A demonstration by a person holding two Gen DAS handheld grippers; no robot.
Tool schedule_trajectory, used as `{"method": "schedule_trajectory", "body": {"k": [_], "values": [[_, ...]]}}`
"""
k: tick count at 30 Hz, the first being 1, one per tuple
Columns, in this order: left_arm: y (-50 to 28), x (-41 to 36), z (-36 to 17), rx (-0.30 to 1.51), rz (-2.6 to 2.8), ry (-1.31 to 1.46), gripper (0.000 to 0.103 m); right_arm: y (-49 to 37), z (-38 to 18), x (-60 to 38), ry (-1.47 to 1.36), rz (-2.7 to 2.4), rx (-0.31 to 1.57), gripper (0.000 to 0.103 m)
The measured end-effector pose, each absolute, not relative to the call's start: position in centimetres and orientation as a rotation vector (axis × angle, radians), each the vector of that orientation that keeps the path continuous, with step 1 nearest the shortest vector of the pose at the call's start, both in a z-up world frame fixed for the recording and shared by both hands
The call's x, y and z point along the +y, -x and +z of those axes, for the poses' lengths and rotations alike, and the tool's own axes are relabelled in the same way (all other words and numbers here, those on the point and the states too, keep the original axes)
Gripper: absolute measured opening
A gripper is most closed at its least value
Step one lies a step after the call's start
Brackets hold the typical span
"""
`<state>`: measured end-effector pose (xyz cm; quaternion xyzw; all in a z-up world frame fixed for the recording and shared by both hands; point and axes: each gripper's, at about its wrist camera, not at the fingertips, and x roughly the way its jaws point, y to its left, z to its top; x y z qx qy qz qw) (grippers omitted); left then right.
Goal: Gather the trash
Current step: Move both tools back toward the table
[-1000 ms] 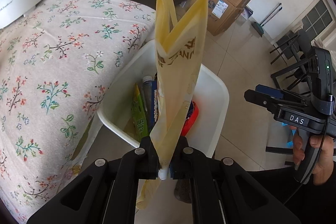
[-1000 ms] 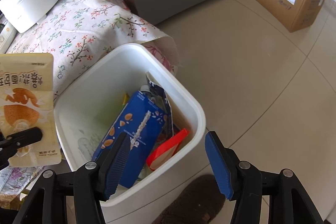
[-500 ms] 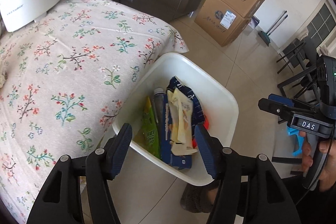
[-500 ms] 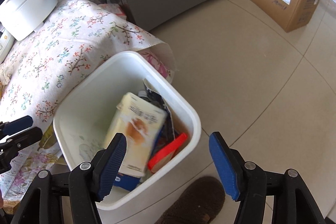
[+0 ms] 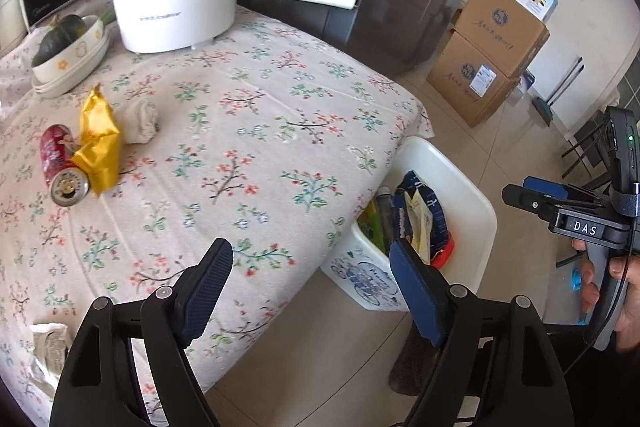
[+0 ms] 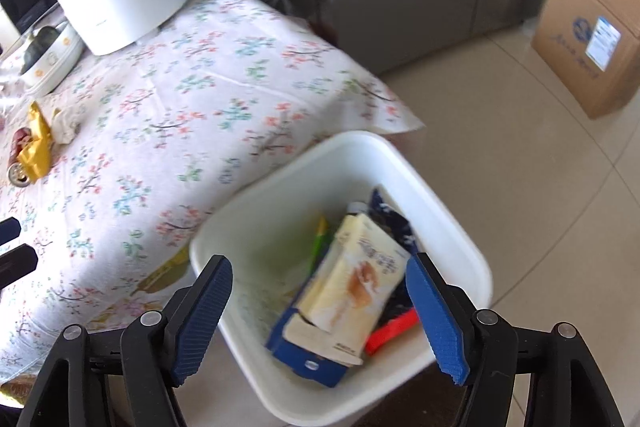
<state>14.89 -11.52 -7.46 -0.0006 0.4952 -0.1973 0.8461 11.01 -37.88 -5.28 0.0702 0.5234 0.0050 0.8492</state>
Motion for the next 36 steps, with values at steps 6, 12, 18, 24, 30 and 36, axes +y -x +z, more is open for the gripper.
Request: {"method": "schedule_trajectory", "body": {"k": [6, 12, 18, 24, 30, 36], "values": [[-14.3, -5.6, -6.9, 1.046, -0.321, 0.039, 0.085, -12.2, -5.3, -33.7, -0.094, 0.067, 1.106, 0.078], [-12.9, 0.6, -6.8, 1.039, -0.228, 0.090, 0.086, -13.1, -5.2, -29.9, -0.054, 0.116, 1.107, 0.079], [-11.4, 6.0, -6.8, 1.029, -0.148, 0.144, 0.087, -13.9, -5.1, -26.3, -0.022, 0.157, 1.106, 0.079], [-10.1, 10.4, -6.9, 1.020, -0.087, 0.200, 0.087, -14.5, -5.2, -23.1, 0.007, 0.189, 1.109, 0.080], [-9.1, 13.5, -7.2, 1.016, -0.056, 0.252, 0.087, -15.1, -5.4, -19.8, 0.036, 0.223, 1.109, 0.080], [-8.7, 15.7, -8.1, 1.034, -0.045, 0.305, 0.087, -15.2, -5.7, -16.8, 0.096, 0.254, 1.101, 0.080]]}}
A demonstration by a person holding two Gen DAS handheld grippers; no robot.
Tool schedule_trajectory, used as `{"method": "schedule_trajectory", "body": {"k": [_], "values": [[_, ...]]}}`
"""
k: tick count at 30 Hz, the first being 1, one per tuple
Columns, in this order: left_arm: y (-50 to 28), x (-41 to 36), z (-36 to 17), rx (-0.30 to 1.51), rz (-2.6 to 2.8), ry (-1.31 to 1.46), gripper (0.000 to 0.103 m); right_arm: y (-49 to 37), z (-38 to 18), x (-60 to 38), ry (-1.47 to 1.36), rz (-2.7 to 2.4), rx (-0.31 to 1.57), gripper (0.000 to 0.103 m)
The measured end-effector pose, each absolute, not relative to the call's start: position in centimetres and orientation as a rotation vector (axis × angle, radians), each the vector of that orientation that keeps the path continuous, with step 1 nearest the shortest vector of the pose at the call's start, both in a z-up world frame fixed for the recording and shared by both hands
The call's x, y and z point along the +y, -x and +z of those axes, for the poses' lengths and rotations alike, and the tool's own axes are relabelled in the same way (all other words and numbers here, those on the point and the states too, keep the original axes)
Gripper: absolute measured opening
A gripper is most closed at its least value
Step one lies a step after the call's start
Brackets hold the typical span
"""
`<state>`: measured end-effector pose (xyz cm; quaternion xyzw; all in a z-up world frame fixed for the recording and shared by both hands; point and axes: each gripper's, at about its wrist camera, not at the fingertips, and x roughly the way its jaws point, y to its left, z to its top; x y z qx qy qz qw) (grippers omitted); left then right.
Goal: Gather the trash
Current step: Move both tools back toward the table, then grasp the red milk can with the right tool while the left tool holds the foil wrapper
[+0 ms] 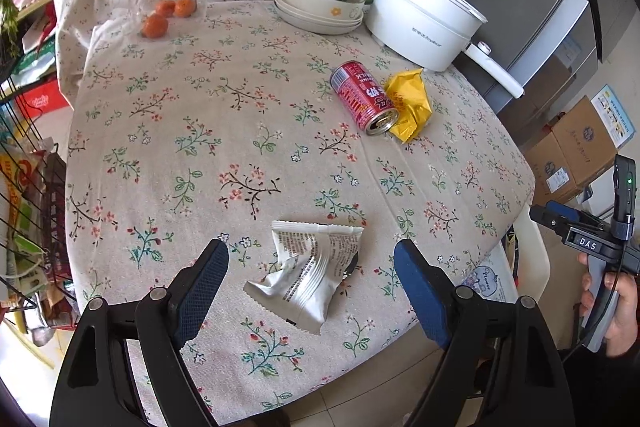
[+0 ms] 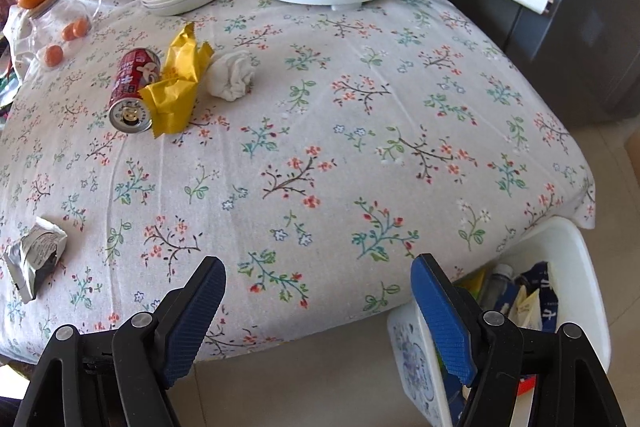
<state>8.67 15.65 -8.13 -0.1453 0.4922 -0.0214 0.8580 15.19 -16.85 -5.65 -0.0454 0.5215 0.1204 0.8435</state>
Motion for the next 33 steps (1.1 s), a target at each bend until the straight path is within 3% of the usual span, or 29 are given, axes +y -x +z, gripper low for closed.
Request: {"method": "schedule_trajectory", "body": {"k": [13, 16, 17, 18, 21, 33], "values": [[-10.2, 13.5, -12.5, 1.176, -0.090, 0.203, 0.085, -15.4, -6.4, -14.0, 0.104, 0.286, 1.116, 0.080], [-10.4, 12.9, -14.1, 1.226, -0.086, 0.148, 0.069, -15.5, -6.6, -13.6, 0.108, 0.288, 1.122, 0.080], [-10.4, 12.7, -14.5, 1.240, -0.087, 0.139, 0.055, -15.5, -6.7, -13.5, 0.110, 0.289, 1.123, 0.080], [-10.4, 12.6, -14.5, 1.232, -0.078, 0.112, 0.047, -15.5, -6.7, -13.3, 0.113, 0.290, 1.124, 0.080], [-10.3, 12.4, -14.3, 1.224, -0.084, 0.081, 0.036, -15.7, -6.9, -12.7, 0.120, 0.295, 1.127, 0.080], [-10.8, 16.3, -8.6, 1.065, -0.002, 0.140, 0.033, -19.1, -5.7, -6.4, 0.088, 0.413, 1.095, 0.080]]}}
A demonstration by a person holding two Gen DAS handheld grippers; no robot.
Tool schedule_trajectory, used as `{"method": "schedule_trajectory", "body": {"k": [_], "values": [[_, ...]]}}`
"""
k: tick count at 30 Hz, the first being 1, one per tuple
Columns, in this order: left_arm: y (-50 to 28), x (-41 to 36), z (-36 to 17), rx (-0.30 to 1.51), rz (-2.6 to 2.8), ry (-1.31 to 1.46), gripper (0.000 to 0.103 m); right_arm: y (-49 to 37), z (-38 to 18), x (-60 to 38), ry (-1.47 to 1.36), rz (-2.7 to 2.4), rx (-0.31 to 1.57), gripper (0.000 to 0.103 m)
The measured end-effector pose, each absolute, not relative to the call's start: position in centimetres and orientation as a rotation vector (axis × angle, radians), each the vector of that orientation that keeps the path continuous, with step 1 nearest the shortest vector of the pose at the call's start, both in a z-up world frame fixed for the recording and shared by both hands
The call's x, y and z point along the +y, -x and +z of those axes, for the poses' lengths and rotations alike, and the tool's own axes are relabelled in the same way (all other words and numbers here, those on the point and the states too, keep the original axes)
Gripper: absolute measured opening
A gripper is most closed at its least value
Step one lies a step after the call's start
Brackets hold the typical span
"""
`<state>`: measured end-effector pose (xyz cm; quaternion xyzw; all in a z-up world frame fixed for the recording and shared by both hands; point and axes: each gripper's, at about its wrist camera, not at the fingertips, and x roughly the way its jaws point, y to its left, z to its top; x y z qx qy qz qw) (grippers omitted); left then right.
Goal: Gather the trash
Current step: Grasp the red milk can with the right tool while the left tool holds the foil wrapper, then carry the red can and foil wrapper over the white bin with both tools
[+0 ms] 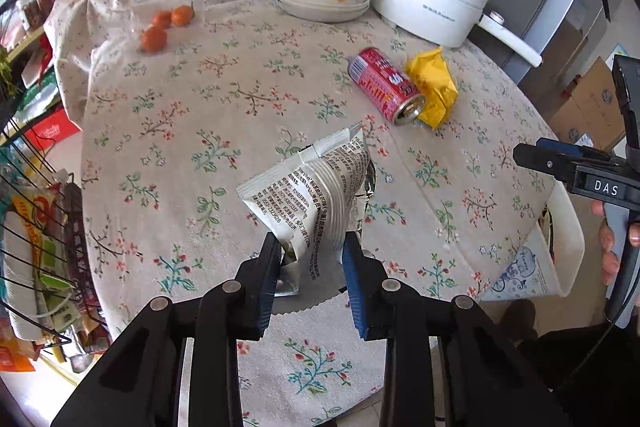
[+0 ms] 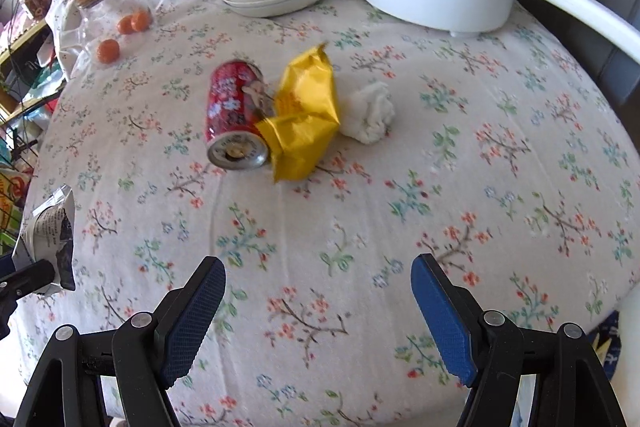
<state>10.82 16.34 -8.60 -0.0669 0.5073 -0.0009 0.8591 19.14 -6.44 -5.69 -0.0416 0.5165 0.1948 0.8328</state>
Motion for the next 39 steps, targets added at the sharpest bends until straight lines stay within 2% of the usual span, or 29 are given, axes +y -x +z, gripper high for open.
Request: {"method": "schedule_trajectory", "body": {"k": [9, 17, 26, 27, 39], "values": [[-11.1, 19.6, -5.6, 0.982, 0.073, 0.167, 0.033, -24.8, -6.9, 1.1, 0.137, 0.502, 1.051, 0.080], [-11.3, 21.4, -4.6, 0.968, 0.116, 0.183, 0.033, -27.3, -9.4, 4.6, 0.200, 0.477, 1.083, 0.075], [-11.3, 22.5, -4.7, 0.969, 0.128, 0.204, 0.033, -28.5, -12.0, 4.8, 0.227, 0.426, 1.121, 0.061], [-11.3, 22.4, -4.7, 0.970, 0.127, 0.204, 0.033, -28.4, -11.9, 4.8, 0.228, 0.431, 1.119, 0.057], [-11.0, 21.4, -4.3, 0.954, 0.100, 0.194, 0.033, -25.6, -8.6, 4.1, 0.196, 0.503, 1.078, 0.056]]}}
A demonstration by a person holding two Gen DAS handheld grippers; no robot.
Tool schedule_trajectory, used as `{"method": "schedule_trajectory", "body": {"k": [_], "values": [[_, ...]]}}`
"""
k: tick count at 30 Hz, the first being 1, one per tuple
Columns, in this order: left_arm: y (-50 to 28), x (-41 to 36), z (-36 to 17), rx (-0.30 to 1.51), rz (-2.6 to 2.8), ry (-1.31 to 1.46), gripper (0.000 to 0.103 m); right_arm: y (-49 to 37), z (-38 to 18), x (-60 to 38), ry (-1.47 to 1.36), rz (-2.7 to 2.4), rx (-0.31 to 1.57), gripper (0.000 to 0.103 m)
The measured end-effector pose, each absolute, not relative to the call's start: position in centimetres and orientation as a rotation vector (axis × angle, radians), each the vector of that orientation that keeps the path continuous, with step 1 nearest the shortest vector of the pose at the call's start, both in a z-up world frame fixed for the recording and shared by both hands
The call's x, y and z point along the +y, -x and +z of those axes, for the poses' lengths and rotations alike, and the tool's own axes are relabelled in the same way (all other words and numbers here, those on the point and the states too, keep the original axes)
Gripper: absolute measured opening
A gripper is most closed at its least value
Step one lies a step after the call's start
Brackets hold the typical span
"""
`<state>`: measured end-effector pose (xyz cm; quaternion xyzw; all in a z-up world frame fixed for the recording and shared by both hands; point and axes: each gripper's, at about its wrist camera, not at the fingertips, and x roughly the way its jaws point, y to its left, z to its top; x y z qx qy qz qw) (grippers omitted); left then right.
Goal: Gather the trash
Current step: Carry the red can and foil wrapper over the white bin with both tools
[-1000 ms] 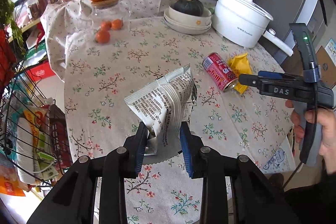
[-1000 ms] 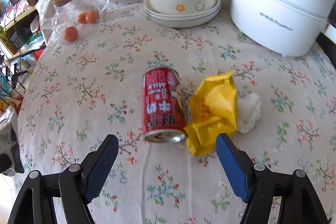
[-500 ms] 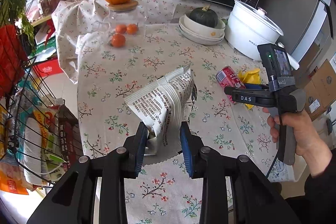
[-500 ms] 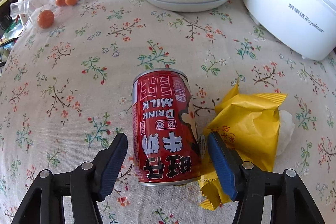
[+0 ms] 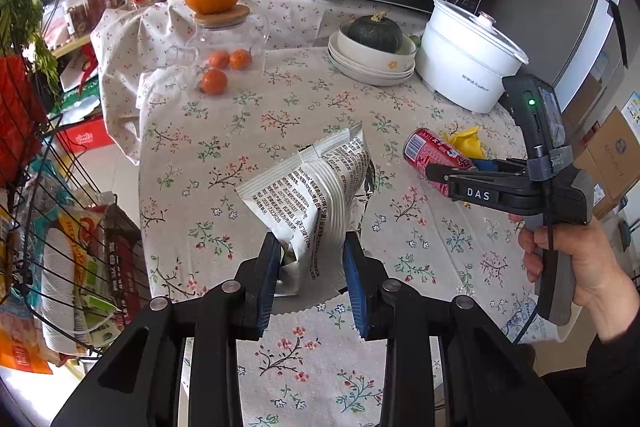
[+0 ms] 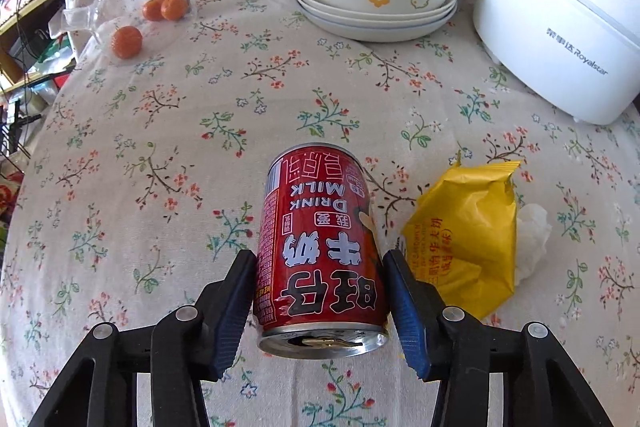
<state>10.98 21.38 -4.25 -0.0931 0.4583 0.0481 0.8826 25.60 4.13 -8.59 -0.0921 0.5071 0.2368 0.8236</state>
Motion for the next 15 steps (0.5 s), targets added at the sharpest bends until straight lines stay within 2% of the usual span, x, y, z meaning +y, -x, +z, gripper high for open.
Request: {"method": "schedule_trajectory", "body": {"k": [15], "values": [[-11.1, 17.3, -4.9, 0.980, -0.020, 0.198, 0.033, -19.7, -3.1, -4.4, 0.118, 0.523, 1.019, 0.056]]}}
